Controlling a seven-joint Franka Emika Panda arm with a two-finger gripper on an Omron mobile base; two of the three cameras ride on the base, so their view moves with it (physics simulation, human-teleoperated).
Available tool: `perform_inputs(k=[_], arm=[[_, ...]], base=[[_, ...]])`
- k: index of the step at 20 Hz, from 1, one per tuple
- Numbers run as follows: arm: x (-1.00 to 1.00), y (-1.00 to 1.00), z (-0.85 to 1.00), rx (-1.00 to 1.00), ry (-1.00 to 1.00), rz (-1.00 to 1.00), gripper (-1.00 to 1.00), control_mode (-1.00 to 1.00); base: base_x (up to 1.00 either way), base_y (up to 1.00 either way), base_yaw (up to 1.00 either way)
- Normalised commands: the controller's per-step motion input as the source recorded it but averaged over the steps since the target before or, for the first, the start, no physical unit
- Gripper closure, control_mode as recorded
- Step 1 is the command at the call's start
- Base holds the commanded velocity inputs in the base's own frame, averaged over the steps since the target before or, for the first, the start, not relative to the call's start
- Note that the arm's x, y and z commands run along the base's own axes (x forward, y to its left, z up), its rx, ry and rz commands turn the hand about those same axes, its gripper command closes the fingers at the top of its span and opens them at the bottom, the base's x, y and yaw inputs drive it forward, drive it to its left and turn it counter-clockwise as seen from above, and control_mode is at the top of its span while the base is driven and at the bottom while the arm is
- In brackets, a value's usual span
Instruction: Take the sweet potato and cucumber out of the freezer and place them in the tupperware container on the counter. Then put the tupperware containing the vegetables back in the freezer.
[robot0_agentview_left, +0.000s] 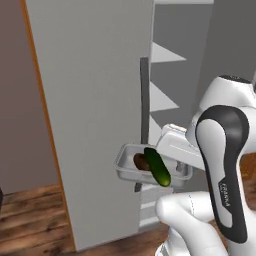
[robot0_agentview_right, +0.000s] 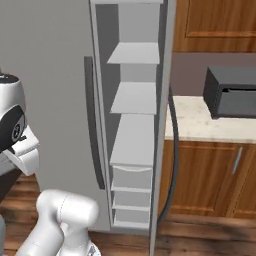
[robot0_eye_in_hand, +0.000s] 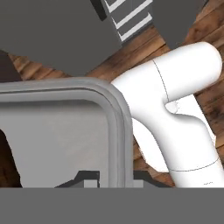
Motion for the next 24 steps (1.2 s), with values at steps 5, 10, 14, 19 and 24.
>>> perform_inputs(k=[5,10,14,19,24], arm=[[0.00,0.00,0.00,0.00,0.00,0.00,1.00,1.00],[0.00,0.00,0.00,0.00,0.00,0.00,1.00,1.00],[0.00,0.00,0.00,0.00,0.00,0.00,1.00,1.00],[0.00,0.00,0.00,0.00,0.00,0.00,1.00,1.00],[0.00,0.00,0.00,0.00,0.00,0.00,1.00,1.00]], base=[[0.77,0.00,0.05],[0.44,-0.15,0.13],[0.11,-0.37,0.16],[0.16,-0.47,0.18],[0.25,-0.42,0.10]])
